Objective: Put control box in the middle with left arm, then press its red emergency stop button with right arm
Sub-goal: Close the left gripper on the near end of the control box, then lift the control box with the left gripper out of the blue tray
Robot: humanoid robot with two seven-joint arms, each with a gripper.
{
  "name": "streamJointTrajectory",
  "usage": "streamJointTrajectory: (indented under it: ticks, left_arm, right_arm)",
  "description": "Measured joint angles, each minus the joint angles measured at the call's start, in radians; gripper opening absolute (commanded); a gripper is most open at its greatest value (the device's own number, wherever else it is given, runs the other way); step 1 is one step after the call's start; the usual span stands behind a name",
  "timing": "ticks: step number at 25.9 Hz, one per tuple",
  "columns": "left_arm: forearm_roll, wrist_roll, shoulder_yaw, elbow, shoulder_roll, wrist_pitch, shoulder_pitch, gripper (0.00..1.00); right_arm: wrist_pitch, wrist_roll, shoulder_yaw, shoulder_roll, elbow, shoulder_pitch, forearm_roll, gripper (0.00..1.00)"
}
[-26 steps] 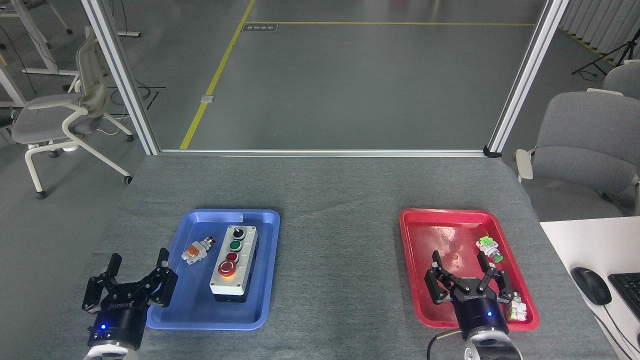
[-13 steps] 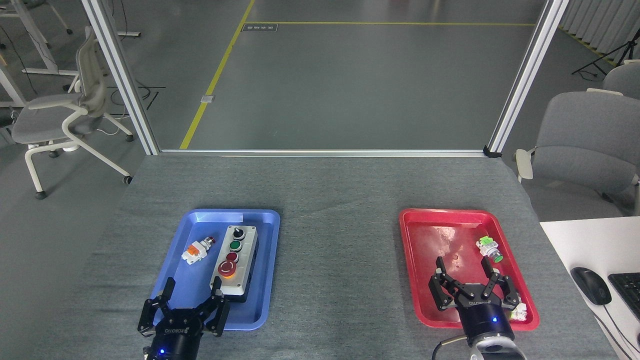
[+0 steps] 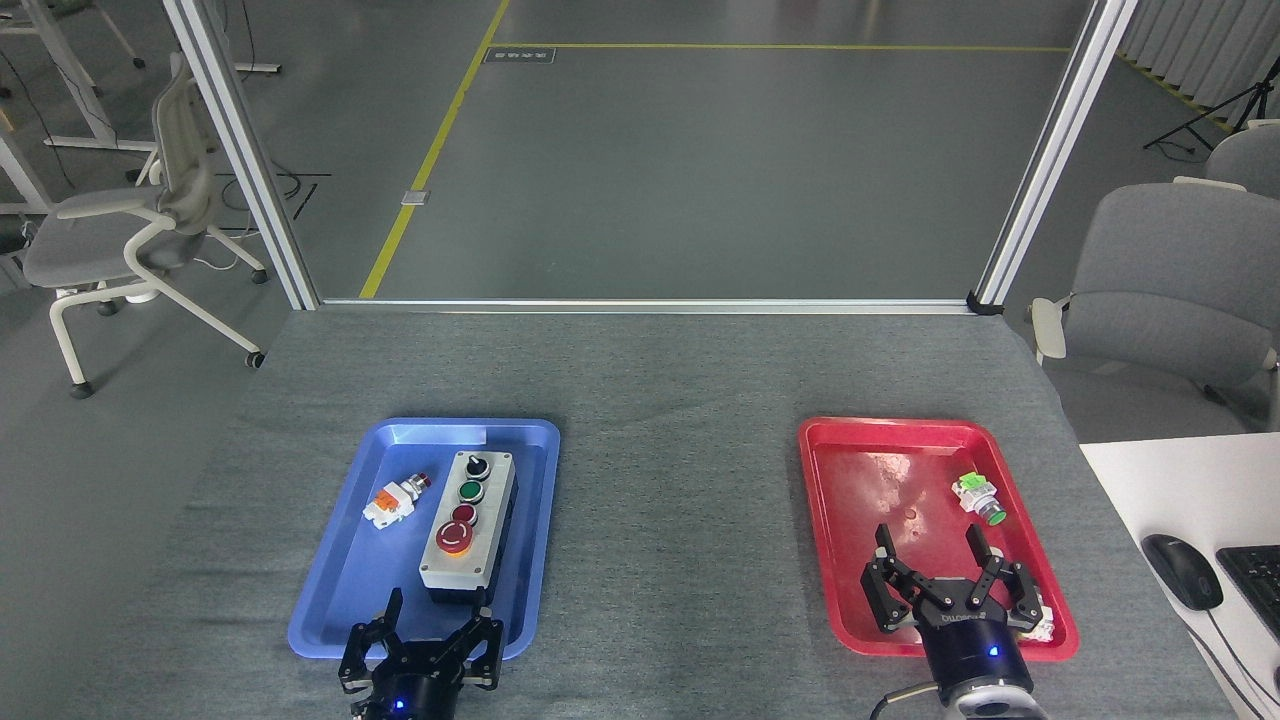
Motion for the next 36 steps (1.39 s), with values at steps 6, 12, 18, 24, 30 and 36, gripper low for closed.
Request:
streamJointTrajectory:
  ticks: [6, 12, 18, 24, 30, 36]
  left_arm:
    - [0.005, -0.028, 0.001, 0.016, -0.024, 0.001, -0.017, 0.93]
    - [0.012, -0.045, 0.004, 0.074, -0.047, 0.002, -0.06, 0.95]
    - [0.029, -0.047, 0.02, 0.14, -0.05, 0.002, -0.107, 0.96]
    - [0.041, -0.045, 0.032, 0.202, -0.047, 0.002, -0.161, 0.96]
    - [0.048, -0.036, 0.033, 0.253, -0.046, 0.001, -0.197, 0.97]
    - [0.049, -0.03, 0.033, 0.301, -0.048, -0.003, -0.234, 0.97]
  right_arm:
    - [-0.005, -0.002, -0.001, 0.006, 0.004, 0.002, 0.014, 0.98]
    - [-0.009, -0.01, -0.002, -0.004, 0.027, -0.003, 0.01, 0.98]
    - [-0.013, -0.01, -0.002, -0.006, 0.041, -0.008, 0.006, 0.98]
    - [-0.028, -0.014, -0.008, -0.004, 0.033, -0.001, -0.005, 0.98]
    - [-0.046, -0.014, -0.031, -0.002, 0.023, 0.0, -0.015, 0.98]
    - [-0.063, -0.015, -0.038, -0.004, 0.008, 0.002, -0.029, 0.98]
